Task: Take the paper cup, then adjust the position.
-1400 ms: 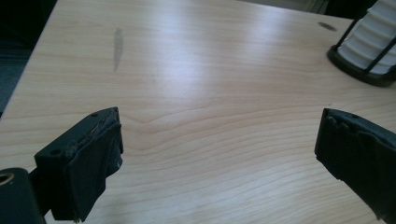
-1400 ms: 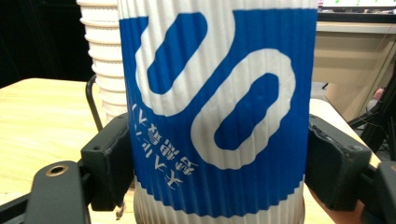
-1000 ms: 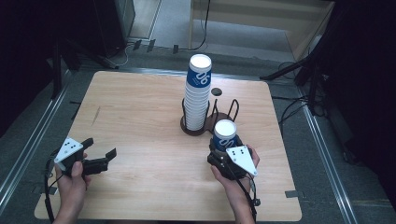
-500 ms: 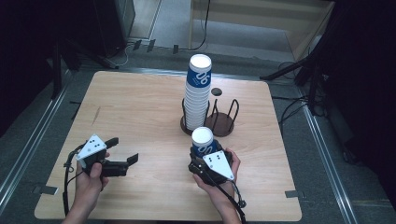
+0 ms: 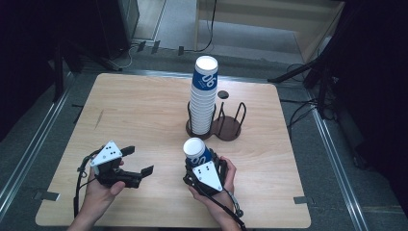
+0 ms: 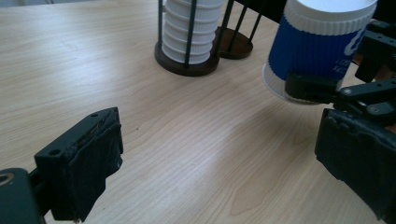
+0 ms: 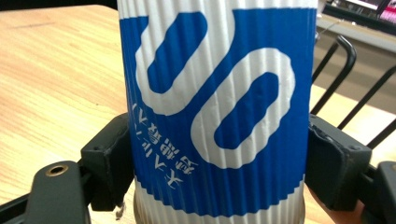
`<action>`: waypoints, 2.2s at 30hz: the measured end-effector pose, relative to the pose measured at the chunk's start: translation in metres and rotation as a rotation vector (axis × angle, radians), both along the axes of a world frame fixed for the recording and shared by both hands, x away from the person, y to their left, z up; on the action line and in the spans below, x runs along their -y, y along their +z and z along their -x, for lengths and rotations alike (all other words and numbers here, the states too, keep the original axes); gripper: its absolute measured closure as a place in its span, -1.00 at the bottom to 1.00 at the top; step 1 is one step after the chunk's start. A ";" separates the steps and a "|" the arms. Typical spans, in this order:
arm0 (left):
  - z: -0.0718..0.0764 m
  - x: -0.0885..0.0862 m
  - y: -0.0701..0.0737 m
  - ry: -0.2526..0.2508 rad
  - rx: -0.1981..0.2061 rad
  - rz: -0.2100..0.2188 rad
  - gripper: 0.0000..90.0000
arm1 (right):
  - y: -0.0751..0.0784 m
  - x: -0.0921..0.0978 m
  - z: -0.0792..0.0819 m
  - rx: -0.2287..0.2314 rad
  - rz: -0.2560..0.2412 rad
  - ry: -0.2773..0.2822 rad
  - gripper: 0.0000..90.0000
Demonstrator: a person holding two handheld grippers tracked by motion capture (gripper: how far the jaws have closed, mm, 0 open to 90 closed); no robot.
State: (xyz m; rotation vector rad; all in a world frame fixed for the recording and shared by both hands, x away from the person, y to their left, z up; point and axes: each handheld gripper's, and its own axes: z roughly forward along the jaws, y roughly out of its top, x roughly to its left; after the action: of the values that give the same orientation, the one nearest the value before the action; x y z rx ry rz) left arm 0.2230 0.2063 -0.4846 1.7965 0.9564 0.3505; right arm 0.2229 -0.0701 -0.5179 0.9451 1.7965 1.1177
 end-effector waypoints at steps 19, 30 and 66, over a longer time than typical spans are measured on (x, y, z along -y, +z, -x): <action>-0.001 0.018 0.006 -0.102 0.006 0.034 -0.96 | -0.004 -0.012 0.010 0.068 0.140 0.032 -0.55; 0.003 0.032 0.010 -0.182 -0.013 0.037 -0.95 | -0.010 -0.028 0.019 0.140 0.260 0.089 -0.55; 0.001 0.031 0.007 -0.130 0.009 0.069 -0.36 | -0.010 -0.049 0.039 0.184 0.277 0.214 -0.76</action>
State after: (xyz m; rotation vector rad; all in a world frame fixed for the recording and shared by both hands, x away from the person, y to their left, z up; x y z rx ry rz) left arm 0.2218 0.1752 -0.4775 1.7820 0.8309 0.2416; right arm 0.1839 -0.0207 -0.5279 0.4797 1.8699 1.0139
